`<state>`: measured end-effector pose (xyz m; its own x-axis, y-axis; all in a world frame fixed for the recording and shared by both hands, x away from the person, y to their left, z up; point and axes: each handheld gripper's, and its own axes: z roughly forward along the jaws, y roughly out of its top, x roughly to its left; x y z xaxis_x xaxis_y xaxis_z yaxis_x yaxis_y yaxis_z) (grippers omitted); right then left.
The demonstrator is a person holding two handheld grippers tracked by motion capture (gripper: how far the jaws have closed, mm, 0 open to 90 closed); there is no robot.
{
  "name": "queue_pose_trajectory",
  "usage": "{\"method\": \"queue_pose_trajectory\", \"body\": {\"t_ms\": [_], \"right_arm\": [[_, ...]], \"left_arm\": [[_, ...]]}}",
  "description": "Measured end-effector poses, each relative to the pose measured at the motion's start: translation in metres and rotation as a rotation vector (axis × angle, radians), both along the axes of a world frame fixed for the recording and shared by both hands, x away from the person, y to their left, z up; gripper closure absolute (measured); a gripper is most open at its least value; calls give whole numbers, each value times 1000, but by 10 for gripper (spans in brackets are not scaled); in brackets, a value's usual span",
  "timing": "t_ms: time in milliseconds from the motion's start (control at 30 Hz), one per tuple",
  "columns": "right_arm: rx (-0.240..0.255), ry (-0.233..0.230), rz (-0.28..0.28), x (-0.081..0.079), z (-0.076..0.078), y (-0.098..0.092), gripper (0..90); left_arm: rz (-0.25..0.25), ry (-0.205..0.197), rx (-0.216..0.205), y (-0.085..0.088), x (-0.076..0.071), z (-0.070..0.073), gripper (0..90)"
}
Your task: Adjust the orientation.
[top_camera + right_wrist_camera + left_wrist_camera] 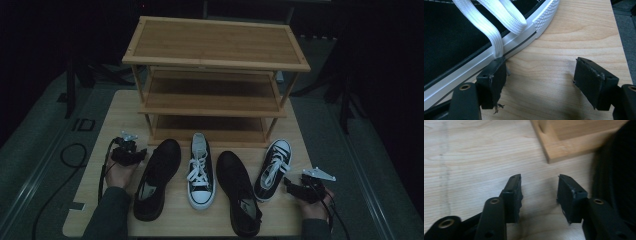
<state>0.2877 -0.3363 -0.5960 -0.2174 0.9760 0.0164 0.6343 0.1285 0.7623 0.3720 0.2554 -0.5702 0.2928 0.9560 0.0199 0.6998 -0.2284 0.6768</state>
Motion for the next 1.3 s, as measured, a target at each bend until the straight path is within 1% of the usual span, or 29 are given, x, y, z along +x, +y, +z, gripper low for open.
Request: {"method": "queue_pose_trajectory", "body": {"t_ms": [67, 133, 233, 367, 433, 633, 733, 833, 1000, 1033, 1100, 1200, 1233, 1300], "right_arm": [[0, 0, 0, 0, 0, 0, 257], [0, 0, 0, 0, 0, 0, 257], [0, 0, 0, 0, 0, 0, 257], [0, 0, 0, 0, 0, 0, 257], [0, 0, 0, 0, 0, 0, 257], [0, 0, 0, 0, 0, 0, 257], [0, 0, 0, 0, 0, 0, 257], [0, 0, 0, 0, 0, 0, 257], [0, 0, 0, 0, 0, 0, 257], [0, 0, 0, 0, 0, 0, 256], [0, 0, 0, 0, 0, 0, 257], [0, 0, 0, 0, 0, 0, 257], [0, 0, 0, 0, 0, 0, 257], [0, 0, 0, 0, 0, 0, 257]], "left_arm": [[-22, 18, 4, -1, 0, 3, 590], [-45, 29, -10, -2, -2, 7, 606], [-68, 33, -23, -3, -5, 13, 607], [-98, 24, -14, -5, -12, 27, 580], [-111, 16, -23, -6, -16, 35, 570], [-135, 5, -25, -8, -26, 53, 549], [-149, 3, -23, -10, -30, 58, 532], [-165, 15, -41, -10, -33, 61, 525], [-185, 15, -54, -11, -39, 66, 517], [-198, 12, -56, -12, -43, 70, 517], [-208, 15, -62, -13, -47, 74, 504], [-218, 11, -57, -14, -53, 81, 484], [-218, 11, -57, -14, -53, 81, 475], [-238, -3, -61, -16, -59, 88, 452]]}}
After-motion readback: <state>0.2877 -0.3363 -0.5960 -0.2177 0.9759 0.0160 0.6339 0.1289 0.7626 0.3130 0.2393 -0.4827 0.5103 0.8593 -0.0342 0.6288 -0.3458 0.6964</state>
